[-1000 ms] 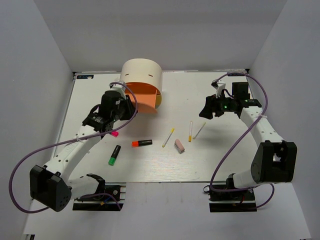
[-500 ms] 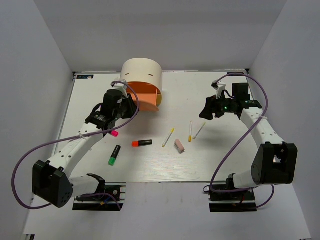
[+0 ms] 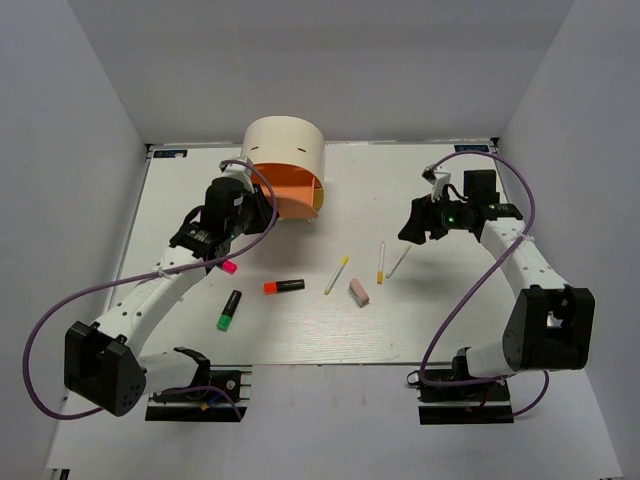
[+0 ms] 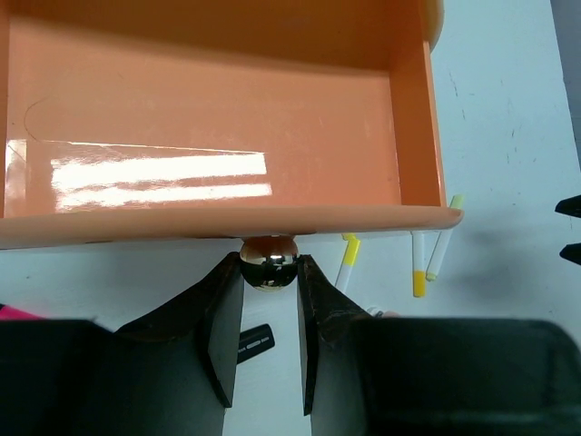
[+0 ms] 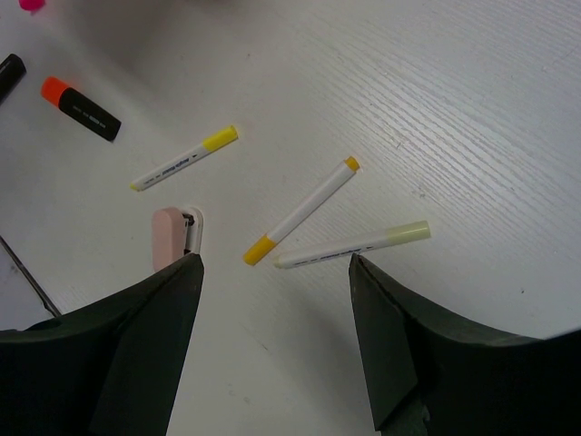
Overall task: Sort the stationery into containers
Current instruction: Open the drawer in the storage box.
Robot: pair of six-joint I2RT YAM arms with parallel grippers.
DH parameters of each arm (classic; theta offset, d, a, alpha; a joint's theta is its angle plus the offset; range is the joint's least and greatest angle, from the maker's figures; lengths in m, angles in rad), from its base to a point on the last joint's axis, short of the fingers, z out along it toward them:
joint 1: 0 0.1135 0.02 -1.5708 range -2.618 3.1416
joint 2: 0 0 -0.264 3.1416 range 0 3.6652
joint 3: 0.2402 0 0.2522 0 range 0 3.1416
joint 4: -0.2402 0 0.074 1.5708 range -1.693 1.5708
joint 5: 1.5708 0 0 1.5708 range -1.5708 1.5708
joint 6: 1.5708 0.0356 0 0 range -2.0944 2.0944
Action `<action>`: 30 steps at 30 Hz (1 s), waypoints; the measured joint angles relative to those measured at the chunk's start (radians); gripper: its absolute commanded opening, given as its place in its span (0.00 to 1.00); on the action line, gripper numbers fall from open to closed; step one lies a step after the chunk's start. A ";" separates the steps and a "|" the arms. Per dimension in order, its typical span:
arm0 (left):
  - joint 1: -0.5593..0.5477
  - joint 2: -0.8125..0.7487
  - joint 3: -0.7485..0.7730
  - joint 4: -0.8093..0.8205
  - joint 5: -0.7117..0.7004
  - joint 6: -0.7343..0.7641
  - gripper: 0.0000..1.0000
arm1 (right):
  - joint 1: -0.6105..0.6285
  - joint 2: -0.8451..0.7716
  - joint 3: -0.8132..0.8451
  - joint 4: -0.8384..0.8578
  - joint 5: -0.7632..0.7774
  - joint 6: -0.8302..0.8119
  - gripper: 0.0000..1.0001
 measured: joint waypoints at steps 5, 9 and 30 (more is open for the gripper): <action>0.000 -0.002 0.000 0.007 -0.004 -0.009 0.31 | 0.000 -0.001 -0.002 0.000 0.000 0.000 0.72; 0.000 -0.002 0.000 0.017 -0.014 -0.017 0.32 | 0.000 -0.001 -0.002 0.000 0.000 0.000 0.72; 0.000 0.021 0.000 0.052 -0.018 -0.032 0.70 | 0.003 -0.008 -0.002 0.000 0.000 -0.007 0.72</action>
